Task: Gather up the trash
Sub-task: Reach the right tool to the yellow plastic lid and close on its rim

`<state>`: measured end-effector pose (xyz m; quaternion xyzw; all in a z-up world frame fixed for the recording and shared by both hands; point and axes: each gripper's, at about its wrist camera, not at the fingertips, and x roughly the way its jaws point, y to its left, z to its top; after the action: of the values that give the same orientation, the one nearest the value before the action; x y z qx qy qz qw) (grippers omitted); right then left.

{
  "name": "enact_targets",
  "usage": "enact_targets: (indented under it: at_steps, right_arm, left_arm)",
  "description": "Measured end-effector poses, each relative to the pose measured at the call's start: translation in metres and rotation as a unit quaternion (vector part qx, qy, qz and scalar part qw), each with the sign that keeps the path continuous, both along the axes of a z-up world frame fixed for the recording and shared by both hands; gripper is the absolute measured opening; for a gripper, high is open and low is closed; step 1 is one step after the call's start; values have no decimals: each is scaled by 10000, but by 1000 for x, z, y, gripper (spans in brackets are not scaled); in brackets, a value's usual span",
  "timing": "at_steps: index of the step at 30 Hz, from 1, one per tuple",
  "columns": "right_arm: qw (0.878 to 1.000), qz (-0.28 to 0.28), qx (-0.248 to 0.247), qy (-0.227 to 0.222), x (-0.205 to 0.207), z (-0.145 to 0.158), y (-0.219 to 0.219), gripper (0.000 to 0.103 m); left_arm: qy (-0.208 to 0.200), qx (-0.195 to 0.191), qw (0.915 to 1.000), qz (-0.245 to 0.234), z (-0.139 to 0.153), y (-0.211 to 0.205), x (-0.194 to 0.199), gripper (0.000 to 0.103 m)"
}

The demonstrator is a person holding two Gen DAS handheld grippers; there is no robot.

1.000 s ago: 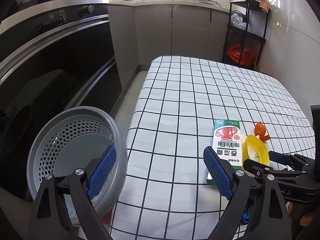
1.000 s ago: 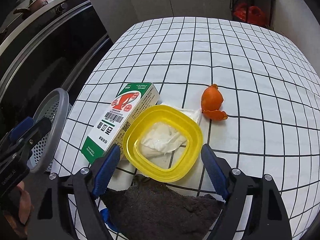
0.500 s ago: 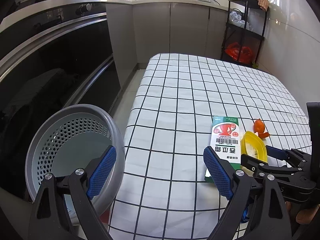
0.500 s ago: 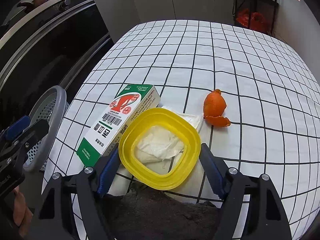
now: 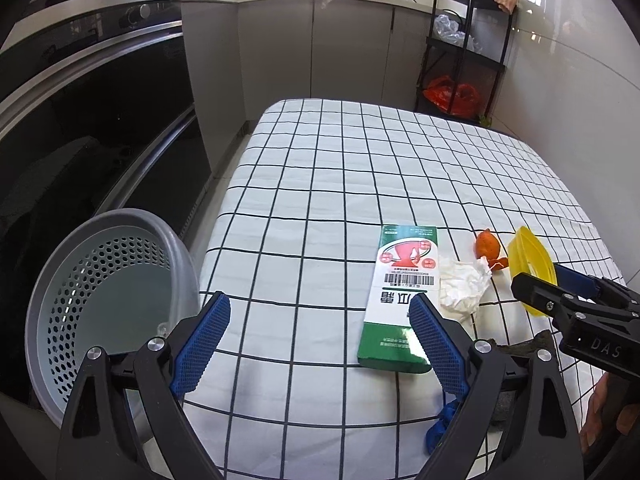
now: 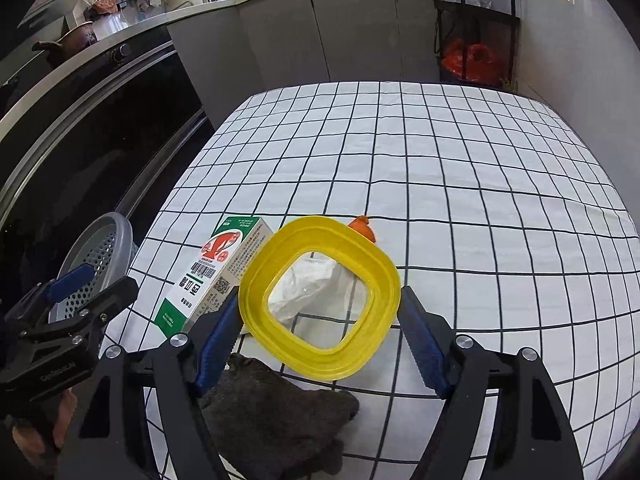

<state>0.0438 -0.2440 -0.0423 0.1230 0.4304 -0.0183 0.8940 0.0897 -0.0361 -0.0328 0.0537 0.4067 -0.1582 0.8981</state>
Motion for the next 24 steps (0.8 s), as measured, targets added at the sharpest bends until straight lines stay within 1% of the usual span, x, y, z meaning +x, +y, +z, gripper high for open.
enact_targets:
  at_steps: [4,10,13,20,24]
  right_arm:
    - [9999,-87,-10,-85,-9,7,-11,74]
    - [9999,-131,-77,-72,-15,7,-22,74]
    - [9998,-166,-60,-63,-19,6,-26,74]
    - [9998,-200,-53,-65,-23,6,-32,74]
    - [9997,-216,-74,-63,-26,5,-29,74]
  left_arm:
    - [176,-16,9998,-90,-11,-14,7,89]
    - [471,-84,9987,-153,-27,-28,20,89]
    - [527,-150,9983,-202,-28,-33,24,89]
    - [599,-82,9978,-260,-37,-49,35,89]
    - [673,-116,9972,-300,-41,-51,39,89]
